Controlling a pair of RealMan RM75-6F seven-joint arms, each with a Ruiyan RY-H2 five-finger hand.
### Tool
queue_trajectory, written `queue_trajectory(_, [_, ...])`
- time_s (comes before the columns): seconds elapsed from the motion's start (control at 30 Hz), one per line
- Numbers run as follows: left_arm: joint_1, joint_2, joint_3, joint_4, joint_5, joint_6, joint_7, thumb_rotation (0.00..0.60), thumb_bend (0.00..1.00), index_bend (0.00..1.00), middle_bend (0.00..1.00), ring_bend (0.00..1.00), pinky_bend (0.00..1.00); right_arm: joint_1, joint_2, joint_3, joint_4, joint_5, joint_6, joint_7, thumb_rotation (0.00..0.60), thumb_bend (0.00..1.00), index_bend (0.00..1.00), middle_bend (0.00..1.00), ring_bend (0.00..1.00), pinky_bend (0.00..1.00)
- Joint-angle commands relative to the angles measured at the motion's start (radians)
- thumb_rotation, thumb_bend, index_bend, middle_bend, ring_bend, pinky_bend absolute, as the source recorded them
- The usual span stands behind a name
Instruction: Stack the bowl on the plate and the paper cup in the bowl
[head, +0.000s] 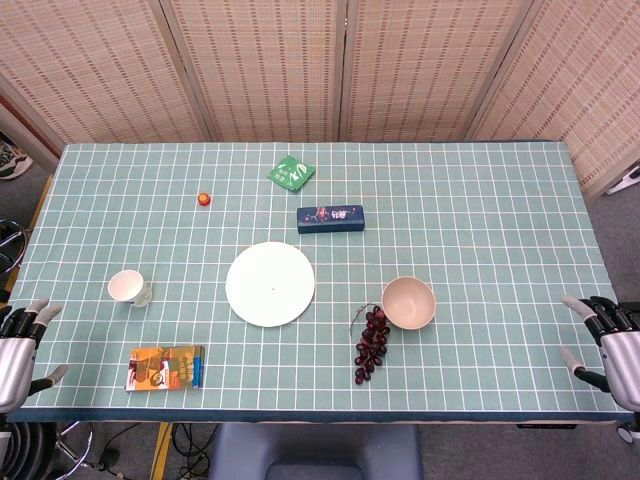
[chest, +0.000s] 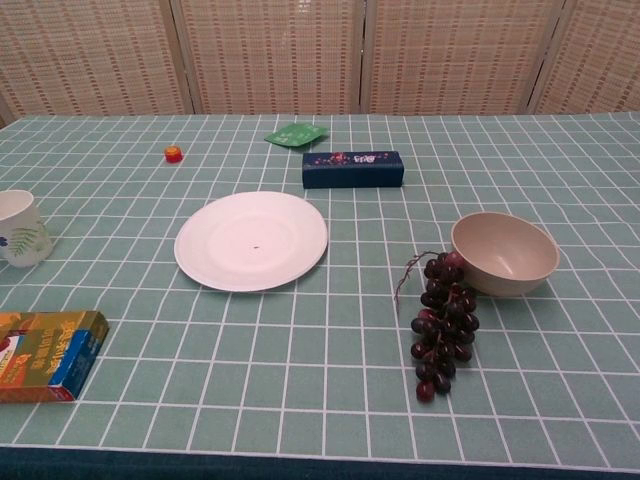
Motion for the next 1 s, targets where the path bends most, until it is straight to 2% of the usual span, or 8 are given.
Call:
queue_trajectory(0.03, [-0.001,0.000,0.000,0.000,0.002,0.000,0.000,0.600,0.00,0.20,0.17,0.18,0.13,0.000,0.000,0.000,-0.001,-0.002,0.001,-0.001,0.600,0.26,0.21,0.27,0.17,0.28])
queue_trajectory(0.57, [0.004,0.003,0.004,0.007,0.014,0.006,-0.020,0.600,0.00,0.20,0.17,0.18,0.13,0.019,0.020,0.009,-0.016,-0.029,-0.006,-0.023,0.600,0.26,0.21,0.27,0.17,0.28])
queue_trajectory(0.67, [0.004,0.004,0.006,0.010,0.015,0.005,-0.024,0.600,0.00,0.20,0.17,0.18,0.13,0.040,0.031,0.015,-0.028,-0.042,-0.023,-0.042,0.600,0.26,0.21,0.27,0.22,0.30])
queue_trajectory(0.77, [0.006,0.004,0.007,0.012,0.018,0.007,-0.029,0.600,0.00,0.20,0.17,0.18,0.13,0.064,0.041,0.021,-0.041,-0.057,-0.046,-0.066,0.600,0.26,0.21,0.31,0.30,0.39])
queue_trajectory(0.83, [0.007,0.004,0.007,0.013,0.019,0.010,-0.031,0.600,0.00,0.20,0.17,0.18,0.13,0.087,0.048,0.024,-0.048,-0.062,-0.076,-0.083,0.600,0.26,0.21,0.36,0.38,0.49])
queue_trajectory(0.93, [0.009,0.005,0.007,0.013,0.021,0.012,-0.033,0.600,0.00,0.20,0.17,0.18,0.13,0.123,0.057,0.024,-0.060,-0.072,-0.132,-0.110,0.600,0.26,0.21,0.49,0.53,0.67])
queue_trajectory(1.0, [0.009,0.006,0.008,0.012,0.023,0.013,-0.034,0.600,0.00,0.20,0.17,0.18,0.13,0.146,0.059,0.021,-0.065,-0.078,-0.170,-0.118,0.600,0.26,0.21,0.59,0.60,0.73])
